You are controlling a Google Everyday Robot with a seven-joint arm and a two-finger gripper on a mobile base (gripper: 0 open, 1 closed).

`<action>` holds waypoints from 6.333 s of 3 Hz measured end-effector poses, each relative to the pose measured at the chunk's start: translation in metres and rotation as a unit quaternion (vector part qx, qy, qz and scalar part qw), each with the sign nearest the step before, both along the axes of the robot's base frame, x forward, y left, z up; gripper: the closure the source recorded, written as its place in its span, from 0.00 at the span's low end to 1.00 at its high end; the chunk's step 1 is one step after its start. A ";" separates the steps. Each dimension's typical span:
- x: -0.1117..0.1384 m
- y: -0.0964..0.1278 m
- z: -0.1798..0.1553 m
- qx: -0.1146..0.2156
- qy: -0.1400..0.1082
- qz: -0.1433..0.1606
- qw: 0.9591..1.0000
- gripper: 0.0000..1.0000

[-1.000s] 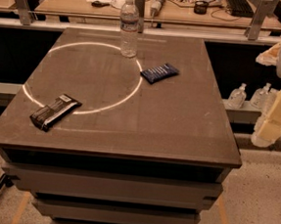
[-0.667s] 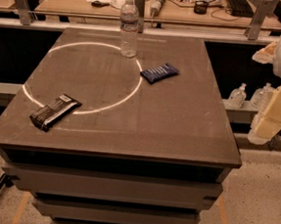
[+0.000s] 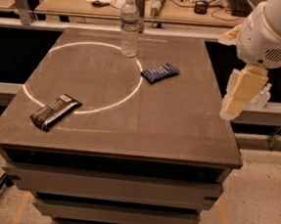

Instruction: Move rxbar blueberry near rxbar chocolate

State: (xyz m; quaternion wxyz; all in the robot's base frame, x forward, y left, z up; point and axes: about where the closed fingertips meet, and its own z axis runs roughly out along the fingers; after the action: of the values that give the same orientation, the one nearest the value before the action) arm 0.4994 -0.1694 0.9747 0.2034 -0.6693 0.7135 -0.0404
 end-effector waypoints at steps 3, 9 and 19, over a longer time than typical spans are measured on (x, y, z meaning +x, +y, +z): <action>0.132 0.084 -0.023 -0.048 -0.068 0.091 0.992 0.00; 0.195 0.129 -0.119 -0.092 -0.027 0.132 0.987 0.00; 0.225 0.103 -0.156 -0.304 0.012 0.340 0.890 0.16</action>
Offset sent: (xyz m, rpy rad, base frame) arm 0.1266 0.0843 -0.0165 -0.0873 -0.1270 0.2211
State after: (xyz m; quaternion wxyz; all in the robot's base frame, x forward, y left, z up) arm 0.7246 -0.0664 0.8191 -0.0178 -0.9007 0.3969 -0.1758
